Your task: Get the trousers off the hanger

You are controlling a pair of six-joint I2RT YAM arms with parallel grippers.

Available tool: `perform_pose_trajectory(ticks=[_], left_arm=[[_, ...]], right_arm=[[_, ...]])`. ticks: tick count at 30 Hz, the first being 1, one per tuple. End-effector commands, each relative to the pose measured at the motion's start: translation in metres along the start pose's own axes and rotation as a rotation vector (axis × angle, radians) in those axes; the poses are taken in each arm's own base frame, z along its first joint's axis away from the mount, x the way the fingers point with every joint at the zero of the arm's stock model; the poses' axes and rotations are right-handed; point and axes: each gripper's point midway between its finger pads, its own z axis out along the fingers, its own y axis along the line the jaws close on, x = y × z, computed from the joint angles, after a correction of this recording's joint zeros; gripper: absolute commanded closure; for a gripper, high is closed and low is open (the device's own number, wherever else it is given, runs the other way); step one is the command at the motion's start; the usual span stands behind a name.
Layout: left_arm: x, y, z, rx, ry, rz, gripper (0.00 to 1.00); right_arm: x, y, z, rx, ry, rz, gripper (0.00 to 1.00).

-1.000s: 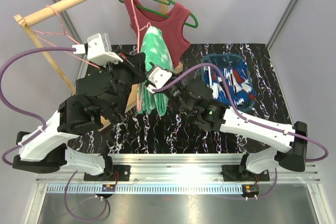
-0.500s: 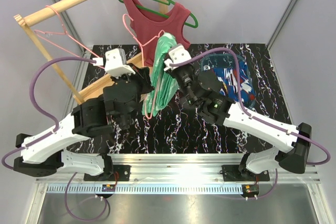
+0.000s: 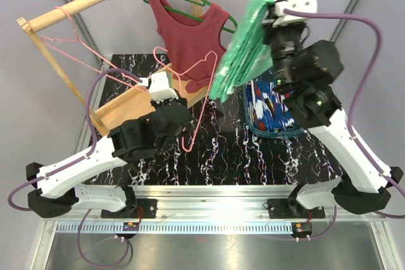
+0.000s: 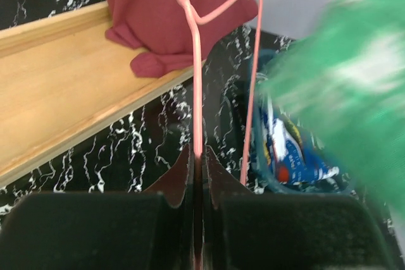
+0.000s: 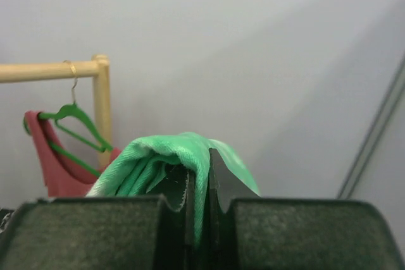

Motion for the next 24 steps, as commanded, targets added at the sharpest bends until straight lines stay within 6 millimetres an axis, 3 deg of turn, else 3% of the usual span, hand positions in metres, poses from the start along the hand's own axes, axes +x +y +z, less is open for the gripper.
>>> perform_pose_trajectory(ticks=[1, 5, 6, 7, 8, 10, 11, 13, 14, 16, 20, 24], left_arm=[[0.009, -0.004, 0.006, 0.007, 0.022, -0.050, 1.00], [0.012, 0.003, 0.007, -0.014, 0.019, -0.033, 1.00], [0.009, 0.004, 0.005, -0.011, 0.014, -0.036, 1.00], [0.010, 0.005, 0.005, -0.009, 0.016, -0.032, 1.00], [0.010, 0.006, 0.004, -0.005, 0.019, -0.028, 1.00], [0.006, 0.007, -0.001, 0.016, 0.024, -0.019, 1.00], [0.005, 0.008, -0.002, 0.018, 0.024, -0.019, 1.00], [0.002, 0.010, -0.007, 0.039, 0.031, -0.017, 1.00], [0.000, 0.011, -0.009, 0.043, 0.031, -0.018, 1.00], [0.000, 0.011, -0.013, 0.071, 0.046, -0.001, 1.00], [0.000, 0.010, -0.018, 0.098, 0.066, 0.027, 1.00], [0.003, 0.010, -0.019, 0.115, 0.079, 0.041, 1.00]], right_arm=[[-0.058, -0.072, -0.018, 0.168, -0.082, 0.029, 1.00], [-0.051, -0.093, -0.031, 0.228, -0.026, -0.055, 1.00], [-0.036, -0.091, -0.033, 0.237, 0.008, -0.099, 1.00], [-0.032, -0.103, -0.041, 0.275, 0.028, -0.147, 1.00], [-0.012, -0.099, -0.042, 0.281, 0.061, -0.197, 1.00], [0.001, -0.118, -0.054, 0.349, 0.092, -0.253, 1.00], [0.030, -0.119, -0.057, 0.365, 0.142, -0.319, 1.00], [0.046, -0.137, -0.074, 0.425, 0.172, -0.329, 1.00], [0.073, -0.137, -0.080, 0.435, 0.213, -0.368, 1.00], [0.087, -0.152, -0.097, 0.491, 0.228, -0.361, 1.00], [0.149, -0.160, -0.116, 0.532, 0.344, -0.446, 1.00], [0.182, -0.177, -0.123, 0.606, 0.413, -0.490, 1.00]])
